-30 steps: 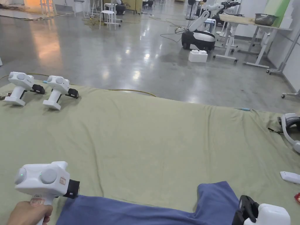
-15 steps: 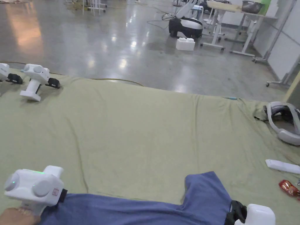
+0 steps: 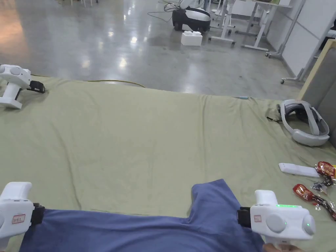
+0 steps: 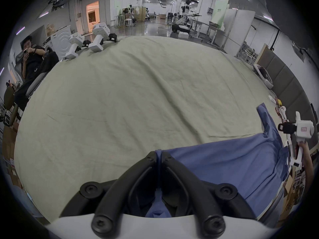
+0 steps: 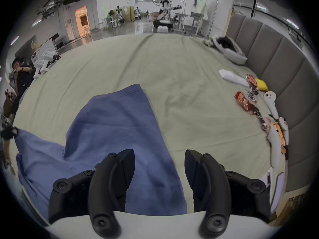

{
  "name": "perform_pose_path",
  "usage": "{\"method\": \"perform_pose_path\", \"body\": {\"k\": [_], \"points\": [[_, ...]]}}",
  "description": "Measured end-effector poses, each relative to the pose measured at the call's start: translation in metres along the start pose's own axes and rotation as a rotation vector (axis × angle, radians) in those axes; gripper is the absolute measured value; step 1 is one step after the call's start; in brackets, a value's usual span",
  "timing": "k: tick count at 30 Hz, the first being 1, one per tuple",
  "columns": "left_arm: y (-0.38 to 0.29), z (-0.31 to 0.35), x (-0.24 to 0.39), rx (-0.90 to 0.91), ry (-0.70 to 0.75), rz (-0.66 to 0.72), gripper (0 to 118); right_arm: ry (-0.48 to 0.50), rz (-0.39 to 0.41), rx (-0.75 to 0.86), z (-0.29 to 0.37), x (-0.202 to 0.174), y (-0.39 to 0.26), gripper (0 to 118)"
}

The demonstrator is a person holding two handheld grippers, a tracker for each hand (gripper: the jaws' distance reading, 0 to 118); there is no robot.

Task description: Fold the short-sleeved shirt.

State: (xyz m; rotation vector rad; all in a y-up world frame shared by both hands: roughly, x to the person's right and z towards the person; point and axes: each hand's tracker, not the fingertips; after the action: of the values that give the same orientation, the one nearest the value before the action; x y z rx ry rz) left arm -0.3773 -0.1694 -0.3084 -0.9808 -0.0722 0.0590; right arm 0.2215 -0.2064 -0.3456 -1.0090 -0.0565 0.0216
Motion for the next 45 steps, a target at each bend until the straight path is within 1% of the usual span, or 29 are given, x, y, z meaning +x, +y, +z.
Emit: {"method": "perform_pose_path", "body": {"k": [1, 3, 7, 8, 9, 10, 11, 13, 14, 15, 18, 22, 26, 32, 37, 41, 45], "points": [[-0.001, -0.001, 0.001, -0.004, 0.005, -0.001, 6, 0.007, -0.023, -0.002, -0.005, 0.002, 0.005, 70], [-0.003, -0.004, 0.003, -0.01, 0.008, 0.001, 7, 0.013, -0.032, -0.022, -0.014, 0.004, 0.01, 72], [-0.006, -0.007, 0.007, -0.019, 0.012, 0.009, 6, 0.107, -0.04, -0.156, -0.038, -0.005, 0.015, 71], [-0.006, -0.007, 0.007, -0.022, 0.012, 0.013, 6, 0.105, -0.029, -0.19, -0.044, -0.008, 0.014, 70], [-0.006, -0.008, 0.007, -0.024, 0.012, 0.016, 6, 0.028, 0.008, -0.16, -0.046, -0.013, 0.011, 69], [-0.007, -0.008, 0.008, -0.025, 0.012, 0.019, 6, 0.029, 0.023, -0.135, -0.044, -0.017, 0.01, 68], [-0.007, -0.008, 0.008, -0.027, 0.012, 0.021, 6, 0.01, 0.022, -0.139, -0.045, -0.021, 0.01, 64], [-0.007, -0.008, 0.009, -0.028, 0.013, 0.024, 6, 0.002, 0.022, -0.135, -0.043, -0.024, 0.011, 30], [-0.008, -0.006, 0.011, -0.027, 0.013, 0.024, 6, -0.003, 0.026, -0.124, -0.042, -0.022, 0.011, 8], [-0.008, -0.006, 0.012, -0.026, 0.013, 0.022, 6, -0.006, 0.028, -0.108, -0.04, -0.021, 0.013, 6], [-0.01, -0.003, 0.014, -0.021, 0.017, 0.017, 7, 0.034, 0.001, -0.107, -0.034, -0.014, 0.01, 5], [-0.013, 0.006, 0.012, -0.002, 0.016, 0.024, 7, 0.048, -0.016, 0.015, 0.005, -0.011, 0.0, 5], [-0.016, 0.023, 0.008, 0.032, 0.01, 0.028, 7, 0.06, 0.014, 0.098, 0.053, -0.008, -0.016, 5], [-0.033, 0.063, 0.0, 0.105, -0.011, 0.027, 7, 0.032, 0.036, 0.205, 0.125, -0.008, -0.056, 4], [-0.058, 0.097, -0.004, 0.161, -0.038, 0.021, 7, 0.0, 0.059, 0.229, 0.166, -0.009, -0.096, 5], [-0.082, 0.112, -0.007, 0.167, -0.057, 0.02, 7, -0.016, 0.034, 0.241, 0.188, -0.008, -0.13, 5], [-0.113, 0.117, -0.009, 0.152, -0.058, 0.022, 7, -0.046, 0.066, 0.194, 0.195, -0.012, -0.164, 5]]}}
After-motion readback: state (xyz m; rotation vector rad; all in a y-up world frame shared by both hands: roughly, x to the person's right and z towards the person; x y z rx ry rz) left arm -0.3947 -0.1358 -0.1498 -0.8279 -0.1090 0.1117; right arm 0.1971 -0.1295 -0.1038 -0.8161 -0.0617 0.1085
